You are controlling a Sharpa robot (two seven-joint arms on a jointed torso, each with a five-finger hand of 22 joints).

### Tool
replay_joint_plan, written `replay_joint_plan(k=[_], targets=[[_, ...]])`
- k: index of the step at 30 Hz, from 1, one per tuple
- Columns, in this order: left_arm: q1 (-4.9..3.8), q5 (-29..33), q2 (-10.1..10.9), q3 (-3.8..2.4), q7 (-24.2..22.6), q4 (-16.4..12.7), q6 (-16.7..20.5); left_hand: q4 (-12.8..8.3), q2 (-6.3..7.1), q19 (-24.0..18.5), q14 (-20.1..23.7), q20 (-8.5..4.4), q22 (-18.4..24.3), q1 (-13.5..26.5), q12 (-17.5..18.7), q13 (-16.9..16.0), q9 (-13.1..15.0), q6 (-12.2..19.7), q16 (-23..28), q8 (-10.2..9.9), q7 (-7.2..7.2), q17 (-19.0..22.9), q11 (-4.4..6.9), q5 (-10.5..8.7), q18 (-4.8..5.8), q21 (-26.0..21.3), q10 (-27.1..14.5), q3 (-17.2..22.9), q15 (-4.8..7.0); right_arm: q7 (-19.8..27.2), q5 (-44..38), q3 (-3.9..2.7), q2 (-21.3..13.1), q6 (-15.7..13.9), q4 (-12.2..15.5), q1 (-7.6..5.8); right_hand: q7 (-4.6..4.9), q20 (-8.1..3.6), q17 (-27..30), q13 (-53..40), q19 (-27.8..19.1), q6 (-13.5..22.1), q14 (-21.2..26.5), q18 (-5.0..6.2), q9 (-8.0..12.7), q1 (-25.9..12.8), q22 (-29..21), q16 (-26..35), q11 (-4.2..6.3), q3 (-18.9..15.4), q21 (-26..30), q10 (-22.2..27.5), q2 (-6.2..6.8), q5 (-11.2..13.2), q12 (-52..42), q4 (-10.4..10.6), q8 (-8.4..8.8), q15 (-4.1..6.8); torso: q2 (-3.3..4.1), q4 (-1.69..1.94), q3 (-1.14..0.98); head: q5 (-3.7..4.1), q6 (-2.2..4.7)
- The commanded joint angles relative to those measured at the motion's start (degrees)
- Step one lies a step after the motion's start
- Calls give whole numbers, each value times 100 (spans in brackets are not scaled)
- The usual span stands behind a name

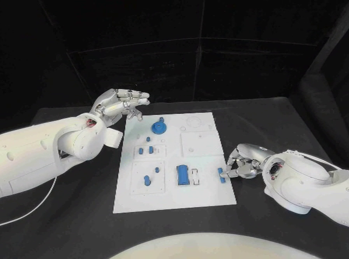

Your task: Assemble the parts on the task board

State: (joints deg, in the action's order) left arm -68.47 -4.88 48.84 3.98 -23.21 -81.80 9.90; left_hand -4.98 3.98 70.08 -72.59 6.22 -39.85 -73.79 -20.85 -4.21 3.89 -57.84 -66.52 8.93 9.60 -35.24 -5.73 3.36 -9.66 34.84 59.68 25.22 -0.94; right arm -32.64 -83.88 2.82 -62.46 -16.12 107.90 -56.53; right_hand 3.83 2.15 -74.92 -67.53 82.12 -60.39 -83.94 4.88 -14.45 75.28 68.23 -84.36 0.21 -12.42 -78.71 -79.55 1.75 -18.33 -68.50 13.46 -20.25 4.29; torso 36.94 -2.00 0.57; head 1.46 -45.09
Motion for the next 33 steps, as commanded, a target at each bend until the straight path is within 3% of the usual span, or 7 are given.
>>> replay_joint_plan(k=[1, 17, 33], targets=[[-5, 9, -9, -2, -34, 3, -52, 11, 5, -8, 38, 25, 5, 11, -32, 7, -3, 18, 20, 33, 18, 5, 6, 20, -80, -32, -43, -13, 12, -178, -233, 0, 37, 276, -43, -3, -3, -13, -389, 7, 1, -43, -392, -64, -9, -65, -5, -16, 39, -49, -5, -12, 14, 35, 21, 10, 38, 5, 6, -5, 7, -7, -10], [-2, 9, -11, -2, -32, 16, -63, 11, 5, -8, 38, 25, 5, 11, -32, 7, -3, 18, 20, 33, 18, 5, 6, 20, -80, -32, -43, -13, 12, -149, -344, 1, 318, 207, -169, 4, -17, -21, -401, -10, 0, -75, -394, -64, -20, -29, -4, -20, 51, -61, -4, -20, 1, 71, 12, 8, 41, 14, 6, 1, 7, -21, -43], [-2, 9, 6, -2, -18, 10, -68, 11, 5, -8, 38, 25, 5, 11, -32, 7, -3, 18, 20, 33, 18, 5, 6, 20, -80, -32, -43, -13, 12, -300, -477, 3, 569, 866, -310, 73, -29, -38, -392, -13, -10, -116, -391, -62, -52, 297, -16, -6, 66, -57, 11, -8, -64, 242, 39, -195, 82, 29, 4, 2, 11, -34, -80]])
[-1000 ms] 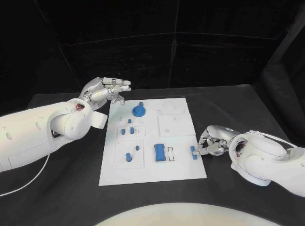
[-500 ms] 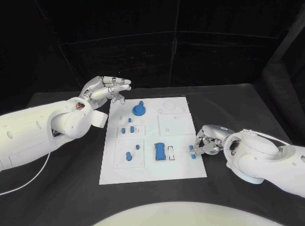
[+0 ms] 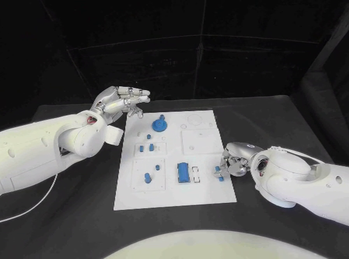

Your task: Assemble the parts on the task board

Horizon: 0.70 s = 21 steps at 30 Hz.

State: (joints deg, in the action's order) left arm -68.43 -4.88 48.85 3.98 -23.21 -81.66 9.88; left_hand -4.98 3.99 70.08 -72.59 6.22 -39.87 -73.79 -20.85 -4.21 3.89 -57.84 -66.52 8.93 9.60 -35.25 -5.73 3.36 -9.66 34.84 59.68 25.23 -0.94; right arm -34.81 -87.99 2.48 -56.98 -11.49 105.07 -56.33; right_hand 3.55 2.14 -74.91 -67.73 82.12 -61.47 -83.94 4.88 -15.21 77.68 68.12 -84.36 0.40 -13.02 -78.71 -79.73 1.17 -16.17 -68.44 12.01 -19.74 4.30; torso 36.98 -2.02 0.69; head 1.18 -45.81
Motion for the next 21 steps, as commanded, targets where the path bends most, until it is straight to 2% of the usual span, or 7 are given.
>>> replay_joint_plan(k=[1, 5, 10, 14, 16, 19, 21], targets=[[-6, 9, 6, -2, -18, -3, -65, 11, 5, -8, 38, 25, 6, 11, -32, 7, -3, 18, 20, 33, 18, 6, 6, 20, -80, -32, -43, -13, 12, -84, -74, 37, 27, 411, -28, 56, 0, -38, -394, 7, -11, -7, -391, -62, 25, 63, -5, -6, 46, 3, 11, 12, -10, 24, 35, -55, 33, 29, 1, 1, -2, -12, -12], [-6, 9, 10, -2, -16, -3, -67, 11, 5, -8, 38, 25, 6, 11, -32, 7, -3, 18, 20, 33, 18, 6, 6, 20, -80, -32, -43, -13, 12, -84, -113, 37, 49, 428, -35, 66, -1, -41, -398, 1, -11, -6, -392, -63, 23, 141, -4, -6, 48, 18, 13, 13, -52, -52, 38, -107, 53, 31, -1, -4, -3, -20, -19], [-6, 9, 12, -2, -16, -4, -66, 11, 5, -8, 38, 25, 6, 11, -32, 7, -3, 18, 20, 33, 18, 6, 6, 20, -80, -32, -43, -13, 12, -91, -147, 37, 55, 375, -19, 70, -18, -52, -400, 0, -11, -19, -392, -61, 23, 384, -3, -3, 66, 128, 15, 22, -178, -135, 55, -249, 90, 47, -2, 0, -3, -22, -21], [-6, 9, 7, -2, -15, 1, -62, -1, 9, -8, 44, 24, 12, -2, -40, 6, -2, 19, 22, 37, 19, 15, 6, 20, -82, -39, -47, -11, 14, -107, -68, 36, 24, 141, 47, 71, -24, -78, -407, 12, -7, 11, -393, -61, 51, 752, 3, -2, 81, 429, 15, 53, -405, -3, 97, -440, 177, 69, -7, 5, -12, -26, -13], [-6, 9, 6, -2, -14, 1, -62, -1, 9, -8, 44, 24, 12, -2, -40, 6, -2, 19, 22, 37, 19, 15, 6, 20, -82, -39, -47, -11, 14, -106, -8, 35, 1, 8, 92, 71, -23, -81, -413, 12, -4, 9, -395, -63, 61, 816, 7, -4, 81, 530, 14, 59, -440, -20, 106, -481, 207, 68, -11, 5, -10, -30, -11], [-6, 9, 1, -2, -15, 4, -61, -1, 9, -8, 44, 24, 12, -2, -40, 6, -2, 19, 22, 37, 19, 15, 6, 20, -82, -39, -47, -11, 14, -96, 157, 34, -33, -151, 155, 69, -12, -81, -420, 15, 4, 22, -396, -66, 81, 821, 22, -5, 78, 690, 7, 65, -494, -87, 124, -475, 264, 62, -9, 7, 4, -23, -5], [-6, 9, -6, -2, -13, 7, -58, -1, 9, -8, 44, 24, 12, -2, -40, 6, -2, 19, 22, 37, 19, 15, 6, 20, -82, -39, -47, -11, 14, -92, 263, 34, -50, -210, 189, 68, -2, -76, -421, 19, 8, 38, -397, -69, 98, 774, 31, -4, 65, 779, 2, 67, -491, -133, 135, -443, 310, 57, -8, 10, 2, -43, 6]])
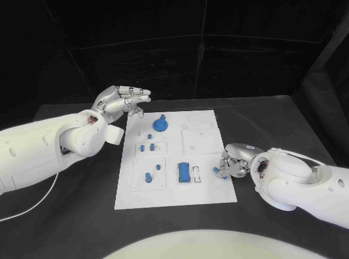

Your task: Assemble the parts on the task board

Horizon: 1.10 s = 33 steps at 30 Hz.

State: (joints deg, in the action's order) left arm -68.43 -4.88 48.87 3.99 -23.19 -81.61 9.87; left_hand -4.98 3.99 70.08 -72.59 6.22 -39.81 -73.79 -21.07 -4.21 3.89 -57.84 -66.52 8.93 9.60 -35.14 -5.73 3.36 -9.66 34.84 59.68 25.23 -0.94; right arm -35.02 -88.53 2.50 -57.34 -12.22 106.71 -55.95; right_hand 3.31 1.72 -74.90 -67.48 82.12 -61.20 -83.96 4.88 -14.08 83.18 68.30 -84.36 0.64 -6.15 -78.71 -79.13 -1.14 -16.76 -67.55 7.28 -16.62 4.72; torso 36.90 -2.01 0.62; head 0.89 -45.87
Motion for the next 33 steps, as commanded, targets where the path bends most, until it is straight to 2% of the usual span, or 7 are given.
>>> replay_joint_plan(k=[1, 6, 9, 18, 20, 23, 33], targets=[[-6, 9, -12, -2, -15, 4, -57, -1, 9, -8, 44, 24, 5, -2, -18, 6, -2, 19, 22, 37, 19, 5, 6, 20, -81, -39, -47, -11, 14, -69, 357, 31, -20, -159, 38, 30, 24, -33, -426, -4, 10, 13, -396, -69, -10, 210, 17, -6, 35, 125, 0, 7, -255, -88, 50, 41, 14, 14, 2, 6, 6, -22, 15], [-6, 9, -28, -2, -14, 15, -58, -4, 8, -7, 46, 23, 6, -6, -20, 6, -2, 19, 23, 38, 19, 8, 6, 20, -81, -41, -48, -9, 14, -54, 572, 30, -45, -300, 105, 28, 32, -26, -449, -20, 17, -19, -401, -71, 9, 131, 31, -16, 33, 332, -6, -5, -175, -166, 45, 80, 81, 9, 0, 4, 6, -21, 24], [-6, 9, -34, -2, -14, 21, -58, -4, 8, -7, 46, 23, 6, -6, -20, 6, -2, 19, 23, 38, 19, 8, 6, 20, -81, -41, -48, -9, 14, -13, 709, 29, -55, -397, 151, 27, 33, -16, -461, -42, 20, -54, -404, -72, 19, -84, 37, -21, 29, 394, -8, -33, -68, 74, 22, 211, 125, -2, 4, 0, 6, -15, 29], [-6, 9, -43, -2, -14, 21, -64, -4, 8, -7, 46, 23, 6, -6, -20, 6, -2, 19, 23, 38, 19, 8, 6, 20, -81, -41, -48, -9, 14, 148, 818, 28, -48, -837, 277, 26, 29, -21, -519, -97, 42, -138, -417, -79, 21, -308, 92, -50, 31, 520, -37, -76, 141, 141, -31, 351, 173, 2, 2, 7, 12, -18, 21], [-6, 9, -43, -2, -14, 21, -65, -10, 7, -7, 47, 23, 8, -14, -23, 6, -2, 20, 23, 39, 19, 9, 7, 21, -82, -43, -50, -5, 15, 162, 822, 28, -37, -869, 286, 26, 28, -21, -522, -103, 44, -154, -417, -80, 20, -355, 96, -52, 31, 533, -40, -82, 185, 113, -36, 381, 180, 2, 5, 8, 10, -19, 16], [-6, 9, -39, -2, -13, 18, -67, -10, 7, -7, 47, 23, 8, -14, -23, 6, -2, 20, 23, 39, 19, 9, 7, 21, -82, -43, -50, -5, 15, 177, 827, 28, 4, -903, 286, 26, 26, -24, -525, -110, 46, -184, -417, -80, 17, -440, 104, -52, 32, 566, -43, -89, 275, -104, -40, 430, 204, 4, 10, 6, 8, -29, 14], [-7, 9, -31, -2, -11, 4, -69, -10, 7, -7, 47, 23, 8, -14, -23, 6, -2, 20, 23, 39, 19, 9, 7, 21, -82, -43, -50, -5, 15, 183, 929, 27, 245, -925, 158, 24, 26, -22, -534, -124, 47, -221, -419, -81, 7, -554, 110, -55, 30, 563, -45, -101, 353, -182, -50, 494, 216, 3, 13, 1, 13, -64, -4]])
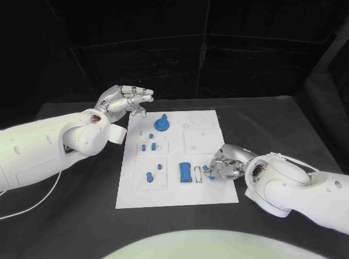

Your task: Assemble the parts on the task board

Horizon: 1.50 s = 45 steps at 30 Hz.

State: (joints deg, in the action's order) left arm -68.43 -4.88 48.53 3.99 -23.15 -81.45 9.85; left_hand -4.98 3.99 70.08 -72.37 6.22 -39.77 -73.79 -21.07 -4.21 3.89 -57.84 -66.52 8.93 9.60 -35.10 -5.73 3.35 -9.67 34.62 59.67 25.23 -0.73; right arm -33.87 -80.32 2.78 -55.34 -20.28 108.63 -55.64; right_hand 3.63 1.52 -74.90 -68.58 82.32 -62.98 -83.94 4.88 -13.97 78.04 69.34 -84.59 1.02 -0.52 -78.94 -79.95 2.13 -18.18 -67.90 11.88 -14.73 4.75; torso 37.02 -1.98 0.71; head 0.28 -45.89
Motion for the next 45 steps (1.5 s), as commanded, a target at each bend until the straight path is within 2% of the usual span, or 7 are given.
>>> replay_joint_plan(k=[1, 4, 23, 28, 37, 41, 45], targets=[[-7, 9, 4, -2, -14, -13, -66, -10, 7, -7, 26, 23, 5, -14, -23, 6, -2, 20, 23, 39, 19, 5, 7, 21, -81, -21, -50, -5, -6, 67, 122, 0, 75, -113, -49, -8, -7, -3, -535, -15, 26, -45, -421, -81, -4, -49, 4, -33, -7, 0, -20, -19, 31, -55, -16, 40, 29, 0, 2, -6, 3, -7, -9], [-7, 9, 2, -2, -12, -13, -68, -10, 7, -7, 26, 23, 5, -14, -23, 6, -2, 20, 23, 39, 19, 5, 7, 21, -81, -21, -50, -5, -6, 65, 153, 0, 166, -85, -93, -8, -11, -3, -537, -18, 26, -52, -422, -81, -7, -59, 5, -34, -5, 5, -21, -21, 35, -89, -19, 47, 31, 1, -3, -2, -6, -18, -15], [-8, 9, 12, -2, -21, -29, -64, -10, 7, -7, 26, 23, 5, -14, -23, 6, -2, 20, 23, 39, 19, 5, 7, 21, -81, -21, -50, -5, -6, 17, 284, -1, 475, 182, -314, -9, -20, -6, -532, -13, 24, -91, -420, -80, -24, -124, 5, -29, 1, 20, -19, -18, 31, -185, -7, 96, 26, 6, -4, -7, -2, -59, -44], [-8, 9, 15, -2, -17, -31, -70, -10, 7, -7, 26, 23, 5, -14, -23, 6, -2, 20, 23, 39, 19, 5, 7, 21, -81, -21, -50, -5, -6, -27, 284, -1, 490, 271, -337, -9, -43, -14, -531, -5, 24, -153, -419, -81, -61, -257, 10, -27, 18, -41, -19, -16, 65, -484, 9, 179, -1, 18, -5, -7, -4, -62, -51], [-8, 9, 15, -2, -9, -31, -84, -17, 7, -5, 30, 23, 9, -22, -31, 6, -1, 20, 23, 43, 20, 11, 6, 21, -82, -26, -52, -3, -6, -97, 229, -1, 506, 219, -355, -10, -61, -22, -517, 38, 19, -217, -416, -79, -117, -465, 1, -15, 30, -216, -11, -13, 90, -506, 57, 311, -48, 27, -4, -10, -6, -66, -59], [-8, 9, 15, -2, -8, -30, -86, -17, 7, -5, 30, 23, 9, -22, -31, 6, -1, 20, 23, 43, 20, 11, 6, 21, -82, -26, -52, -3, -6, -93, 224, -1, 514, 147, -353, -10, -64, -25, -510, 36, 17, -228, -414, -78, -153, -623, -3, -9, 31, -388, -5, -21, 104, -66, 60, 411, -72, 27, -3, -11, -8, -64, -59], [-8, 9, 16, -2, -7, -31, -86, -17, 7, -5, 30, 23, 9, -22, -31, 6, -1, 20, 23, 43, 20, 11, 6, 21, -82, -26, -52, -3, -6, -70, 222, -1, 514, -3, -363, -10, -57, -22, -473, 55, 4, -184, -406, -73, -187, -852, -29, 17, 23, -624, 15, -6, 76, 636, 90, 464, -71, 23, -6, -9, -3, -51, -61]])
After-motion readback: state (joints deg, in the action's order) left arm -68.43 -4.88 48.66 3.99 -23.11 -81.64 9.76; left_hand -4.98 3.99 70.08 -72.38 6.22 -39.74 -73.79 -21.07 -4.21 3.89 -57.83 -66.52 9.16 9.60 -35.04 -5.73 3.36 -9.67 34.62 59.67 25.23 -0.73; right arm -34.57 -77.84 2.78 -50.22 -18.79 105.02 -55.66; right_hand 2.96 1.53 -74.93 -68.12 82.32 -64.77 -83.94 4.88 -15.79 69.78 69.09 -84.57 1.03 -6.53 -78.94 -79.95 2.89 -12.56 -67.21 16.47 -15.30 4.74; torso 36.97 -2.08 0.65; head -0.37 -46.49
